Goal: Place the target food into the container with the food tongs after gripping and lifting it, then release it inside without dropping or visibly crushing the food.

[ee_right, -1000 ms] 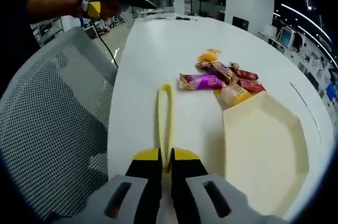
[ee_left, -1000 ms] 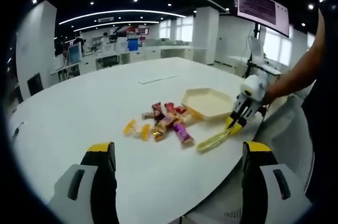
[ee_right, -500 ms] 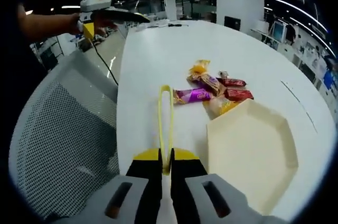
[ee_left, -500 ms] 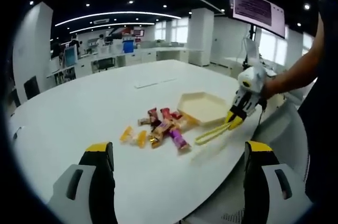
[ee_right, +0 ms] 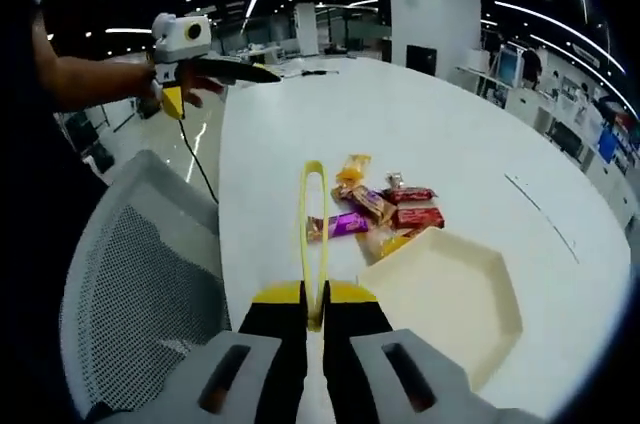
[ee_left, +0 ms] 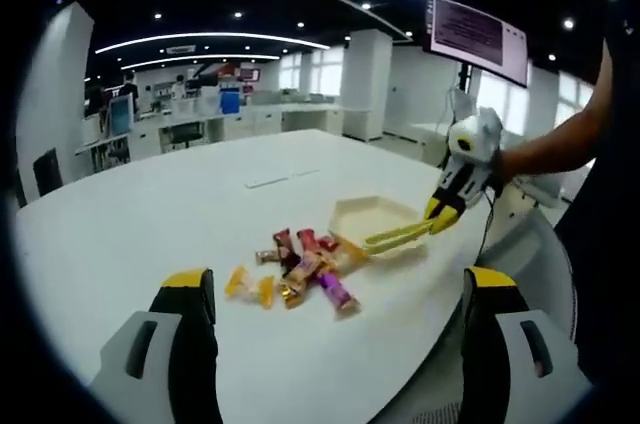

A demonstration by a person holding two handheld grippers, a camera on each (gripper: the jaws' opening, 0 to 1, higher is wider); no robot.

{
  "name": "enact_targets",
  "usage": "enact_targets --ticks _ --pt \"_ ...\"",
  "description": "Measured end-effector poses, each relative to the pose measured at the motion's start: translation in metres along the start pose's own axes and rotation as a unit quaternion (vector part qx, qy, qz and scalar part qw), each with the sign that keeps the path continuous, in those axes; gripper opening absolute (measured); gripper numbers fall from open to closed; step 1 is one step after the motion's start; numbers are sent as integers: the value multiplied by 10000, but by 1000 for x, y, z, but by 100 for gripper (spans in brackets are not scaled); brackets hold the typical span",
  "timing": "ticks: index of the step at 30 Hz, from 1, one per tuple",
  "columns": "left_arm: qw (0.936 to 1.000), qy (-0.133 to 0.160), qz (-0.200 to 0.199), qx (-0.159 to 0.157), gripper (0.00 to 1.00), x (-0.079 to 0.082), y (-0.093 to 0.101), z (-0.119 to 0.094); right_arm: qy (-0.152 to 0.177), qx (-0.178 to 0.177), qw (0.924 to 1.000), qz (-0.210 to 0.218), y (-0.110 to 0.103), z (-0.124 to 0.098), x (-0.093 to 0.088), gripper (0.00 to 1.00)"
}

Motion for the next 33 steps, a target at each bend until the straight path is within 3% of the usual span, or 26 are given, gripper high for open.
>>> enact_targets --ticks 4,9,17,22,23,25,29,33 --pt "9996 72 69 -283 99 18 7 9 55 -57 10000 -18 -5 -21 13 2" --pt "9956 106 420 -832 96 37 22 23 379 -63 9991 -157 -7 -41 31 3" --pt "9911 299 668 -1110 91 60 40 23 657 245 9959 -578 -16 -60 68 3" --pt "9826 652 728 -1580 86 86 41 18 798 269 9941 -686 -18 -63 88 3" --pt "9786 756 620 -1809 85 94 46 15 875 299 9935 -658 -20 -65 95 3" --pt "9743 893 647 -1965 81 102 47 12 980 337 9927 -624 -23 -68 105 3" --pt "9716 914 673 -2078 73 107 48 11 1028 464 9911 -706 -35 -68 120 3" --pt "9700 720 819 -2172 58 94 53 10 1147 565 9893 -705 -47 -63 130 3"
Point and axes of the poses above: the point that each gripper's makers call its tool centre point, and the gripper's own axes: z roughly forward along the fingers, y roughly to its right, x roughly out of its top, the point moved 5 cm from there along -z, roughly backward along the fingers, and after that the axes turned 7 degrees about -y, right-handed, at the moved point
